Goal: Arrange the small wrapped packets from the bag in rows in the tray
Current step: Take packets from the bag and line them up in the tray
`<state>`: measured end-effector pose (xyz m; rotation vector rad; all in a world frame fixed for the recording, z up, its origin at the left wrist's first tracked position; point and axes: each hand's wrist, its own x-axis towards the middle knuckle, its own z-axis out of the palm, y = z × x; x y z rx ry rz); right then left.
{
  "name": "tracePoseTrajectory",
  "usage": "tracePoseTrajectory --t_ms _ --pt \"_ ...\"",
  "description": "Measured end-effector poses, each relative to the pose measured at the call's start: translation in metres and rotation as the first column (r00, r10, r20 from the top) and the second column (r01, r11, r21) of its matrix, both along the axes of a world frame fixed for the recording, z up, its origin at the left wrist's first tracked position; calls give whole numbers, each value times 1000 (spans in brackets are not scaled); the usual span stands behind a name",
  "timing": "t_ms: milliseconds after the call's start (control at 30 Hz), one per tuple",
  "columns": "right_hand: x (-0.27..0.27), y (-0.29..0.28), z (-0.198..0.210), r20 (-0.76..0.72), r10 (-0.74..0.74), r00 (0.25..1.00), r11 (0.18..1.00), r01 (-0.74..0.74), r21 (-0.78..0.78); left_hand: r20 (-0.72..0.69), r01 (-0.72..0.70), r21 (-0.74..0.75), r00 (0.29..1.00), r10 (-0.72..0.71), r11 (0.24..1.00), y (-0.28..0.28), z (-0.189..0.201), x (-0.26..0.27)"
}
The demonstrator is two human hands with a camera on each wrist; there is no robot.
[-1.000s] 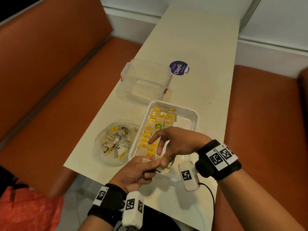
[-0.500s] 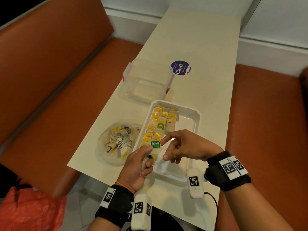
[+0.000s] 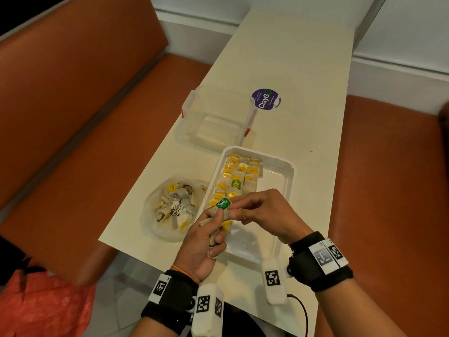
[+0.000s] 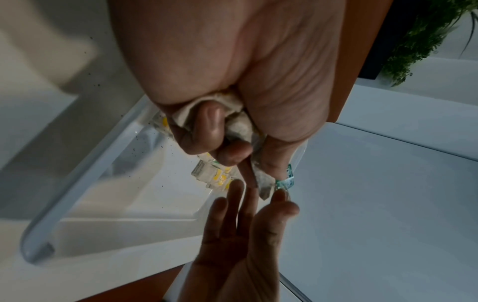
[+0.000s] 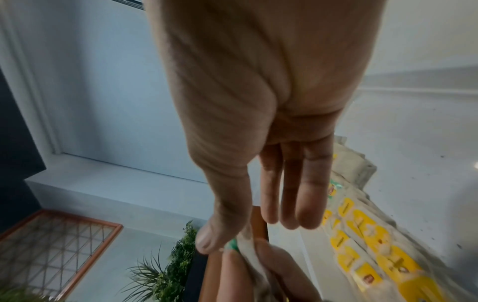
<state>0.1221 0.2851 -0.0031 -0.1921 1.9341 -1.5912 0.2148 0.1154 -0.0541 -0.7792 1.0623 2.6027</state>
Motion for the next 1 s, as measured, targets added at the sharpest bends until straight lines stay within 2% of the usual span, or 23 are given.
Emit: tracePoseTrajectory --t_ms 233,433,533,633,800,1000 --pt "7 -13 -16 29 -230 973 969 232 -80 -35 1 35 999 1 999 4 -4 -4" --pt "10 -11 -17 36 -322 946 939 323 -119 10 72 -45 997 -72 996 9 1 -4" --pt "6 -2 -15 -37 -242 969 969 240 -59 111 83 -169 992 -65 982 5 -2 -3" --pt "-5 11 -28 -112 -130 985 982 143 121 236 47 -247 972 12 968 -4 -8 -1" --pt "-22 25 -59 -144 -2 990 932 54 358 278 -6 -211 958 65 977 -19 -10 -3" --pt "-43 19 -78 -92 43 995 921 -4 390 276 -5 -195 959 59 981 -20 -9 -6"
